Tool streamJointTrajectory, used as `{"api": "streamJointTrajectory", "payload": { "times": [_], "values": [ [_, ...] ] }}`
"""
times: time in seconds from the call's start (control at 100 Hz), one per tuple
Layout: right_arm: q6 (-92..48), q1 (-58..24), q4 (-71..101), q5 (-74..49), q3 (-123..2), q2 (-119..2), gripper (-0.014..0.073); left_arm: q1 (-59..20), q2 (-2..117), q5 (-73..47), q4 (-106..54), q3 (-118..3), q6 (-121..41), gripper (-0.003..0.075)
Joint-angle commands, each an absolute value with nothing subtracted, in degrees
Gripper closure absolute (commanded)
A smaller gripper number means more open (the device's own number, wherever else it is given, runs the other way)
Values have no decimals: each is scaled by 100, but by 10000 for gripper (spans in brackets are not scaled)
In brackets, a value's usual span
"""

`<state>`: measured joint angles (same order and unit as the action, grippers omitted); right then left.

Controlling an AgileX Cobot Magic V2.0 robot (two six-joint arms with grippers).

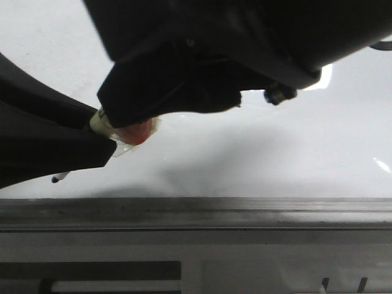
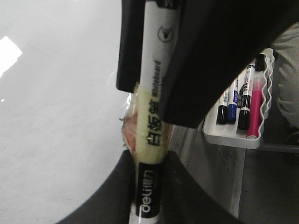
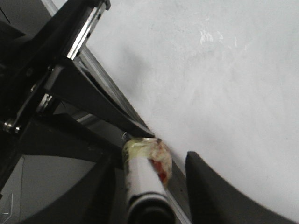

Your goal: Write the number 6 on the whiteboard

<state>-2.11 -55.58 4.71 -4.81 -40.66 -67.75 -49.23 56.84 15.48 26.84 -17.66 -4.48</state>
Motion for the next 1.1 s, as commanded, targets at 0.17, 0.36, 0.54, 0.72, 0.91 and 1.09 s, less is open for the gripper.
{"api": "streamJointTrajectory", "payload": {
  "times": [0.17, 0.36, 0.54, 0.72, 0.91, 1.09],
  "values": [
    [-236, -5579, 432, 239, -4274, -6661, 662, -4954, 5602, 1991, 2618, -1904, -429, 741],
    [-236, -5579, 346, 279, -4274, -6661, 662, -4954, 5602, 1991, 2618, -1904, -429, 667],
    [-236, -5579, 487, 202, -4274, -6661, 661, -4954, 5467, 1951, 2352, -1904, -429, 385],
    [-236, -5579, 618, 139, -4274, -6585, 657, -4901, 4790, 1269, 2242, -1904, -429, 386],
    [-236, -5357, 655, -265, -4422, -6333, 657, -4324, 3717, 1080, 1684, -1904, -429, 386],
    [-236, -4755, 655, -714, -4977, -6282, 657, -3464, 3155, 1158, 1384, -1904, -429, 386]
  ]
}}
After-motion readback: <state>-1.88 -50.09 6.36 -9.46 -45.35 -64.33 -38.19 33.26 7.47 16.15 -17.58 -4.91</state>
